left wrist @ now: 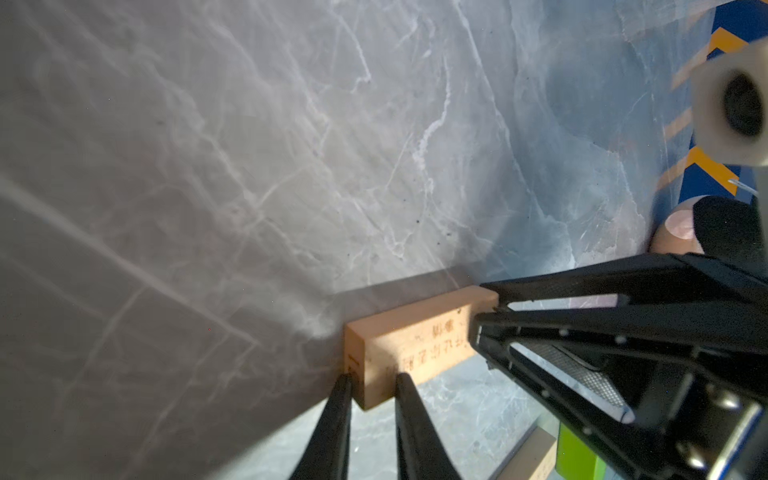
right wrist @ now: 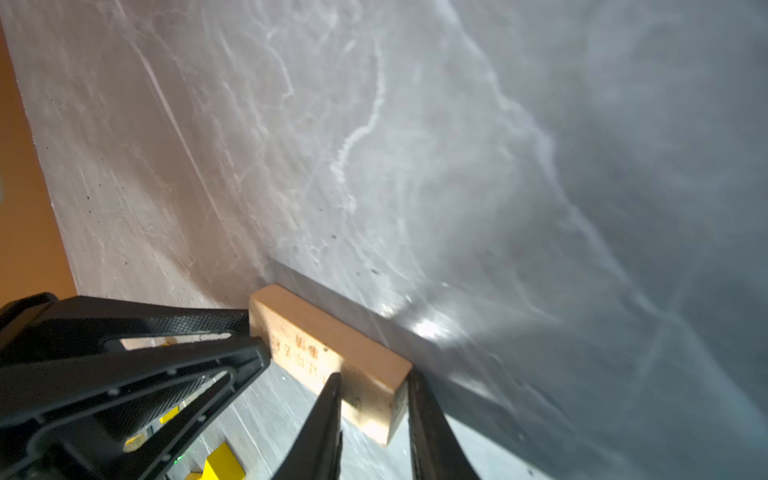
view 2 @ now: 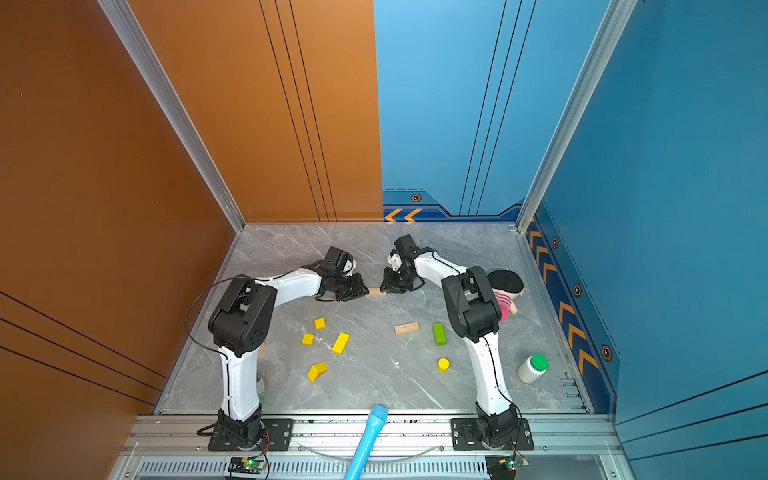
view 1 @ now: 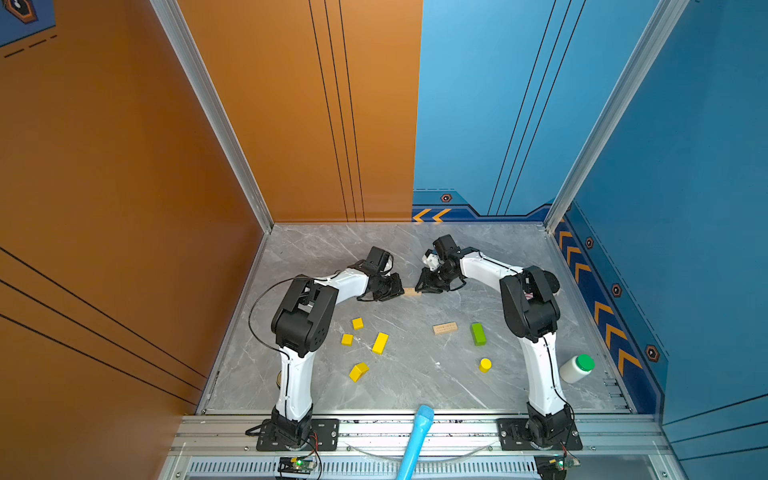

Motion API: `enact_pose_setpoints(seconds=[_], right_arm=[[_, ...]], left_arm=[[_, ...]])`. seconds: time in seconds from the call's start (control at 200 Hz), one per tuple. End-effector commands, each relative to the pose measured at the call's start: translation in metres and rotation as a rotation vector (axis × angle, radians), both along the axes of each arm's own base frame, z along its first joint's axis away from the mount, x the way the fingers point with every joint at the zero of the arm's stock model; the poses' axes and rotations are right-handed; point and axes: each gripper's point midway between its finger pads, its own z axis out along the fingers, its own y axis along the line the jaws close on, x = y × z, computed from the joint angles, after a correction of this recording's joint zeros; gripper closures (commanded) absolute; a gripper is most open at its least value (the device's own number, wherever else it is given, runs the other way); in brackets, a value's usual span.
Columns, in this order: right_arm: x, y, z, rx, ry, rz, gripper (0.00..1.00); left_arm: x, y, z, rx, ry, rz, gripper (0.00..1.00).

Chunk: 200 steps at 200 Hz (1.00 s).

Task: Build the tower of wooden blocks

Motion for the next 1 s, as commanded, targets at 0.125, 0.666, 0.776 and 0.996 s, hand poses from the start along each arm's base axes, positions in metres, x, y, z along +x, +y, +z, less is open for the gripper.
enact_pose_setpoints(seconds=[0.125, 0.666, 0.776, 0.996], right_arm=[[-0.006, -0.013, 0.0, -0.026, 0.012, -0.032, 0.72], [-0.006, -0.021, 0.001, -0.032, 0.022, -0.059, 0.7], [-0.006, -0.023, 0.002, -0.034, 0.021, -0.063, 0.7], [-0.01, -0.026, 0.002, -0.046, 0.023, -0.07, 0.7]], left_arm=[[-0.009, -0.022, -0.002, -0.025, 0.023, -0.081, 0.8], [-0.01, -0.022, 0.002, -0.004, 0.021, -0.087, 0.71], [-0.008, -0.022, 0.004, -0.002, 0.017, -0.087, 0.71], [-0.007, -0.021, 0.006, -0.002, 0.011, -0.089, 0.7]])
